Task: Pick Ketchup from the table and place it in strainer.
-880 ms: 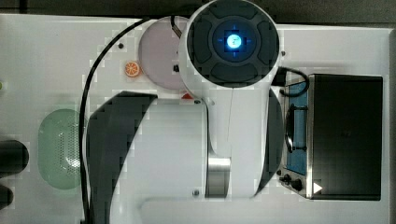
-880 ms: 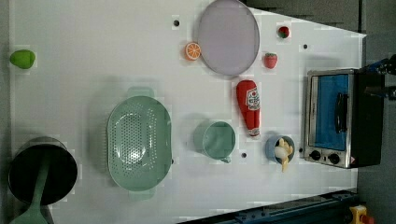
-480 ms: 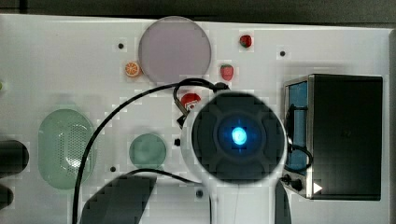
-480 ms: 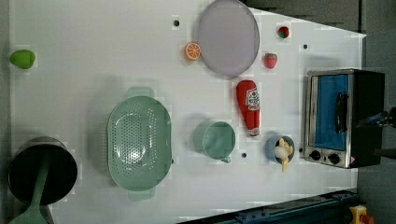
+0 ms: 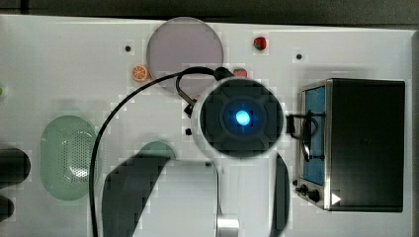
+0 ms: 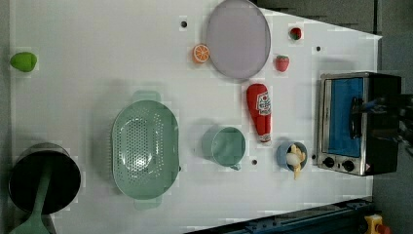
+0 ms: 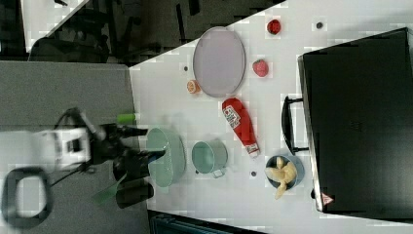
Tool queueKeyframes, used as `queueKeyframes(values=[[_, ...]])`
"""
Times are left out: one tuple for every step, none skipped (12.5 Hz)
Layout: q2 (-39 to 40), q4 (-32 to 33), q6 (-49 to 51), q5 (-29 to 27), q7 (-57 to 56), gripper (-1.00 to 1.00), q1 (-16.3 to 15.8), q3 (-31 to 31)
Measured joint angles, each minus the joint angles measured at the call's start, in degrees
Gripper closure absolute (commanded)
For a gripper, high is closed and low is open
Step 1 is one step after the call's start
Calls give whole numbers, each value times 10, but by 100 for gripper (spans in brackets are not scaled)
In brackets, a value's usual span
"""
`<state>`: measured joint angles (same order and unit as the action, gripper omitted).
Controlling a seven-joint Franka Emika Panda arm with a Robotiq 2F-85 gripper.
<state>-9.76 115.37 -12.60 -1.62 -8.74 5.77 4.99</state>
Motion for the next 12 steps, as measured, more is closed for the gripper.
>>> queueKeyframes(values=[[24, 9, -21, 0, -44, -100, 0, 2], [48, 20, -47, -2, -94, -100, 1, 1], [71, 37, -73, -2, -150, -100, 1, -2], [90, 56, -99, -2, -203, -100, 1, -4], [103, 84, -137, -2, -248, -100, 1, -6], [114, 107, -165, -2, -291, -100, 1, -6], [129, 121, -186, -1, -329, -100, 2, -5], [146, 132, -217, -1, -361, -100, 3, 0], [160, 142, -253, -1, -389, -100, 0, 1], [176, 145, -280, 1, -407, -100, -4, 1], [192, 149, -314, 3, -415, -100, -7, 2], [202, 159, -348, 3, -418, -100, -8, 5]])
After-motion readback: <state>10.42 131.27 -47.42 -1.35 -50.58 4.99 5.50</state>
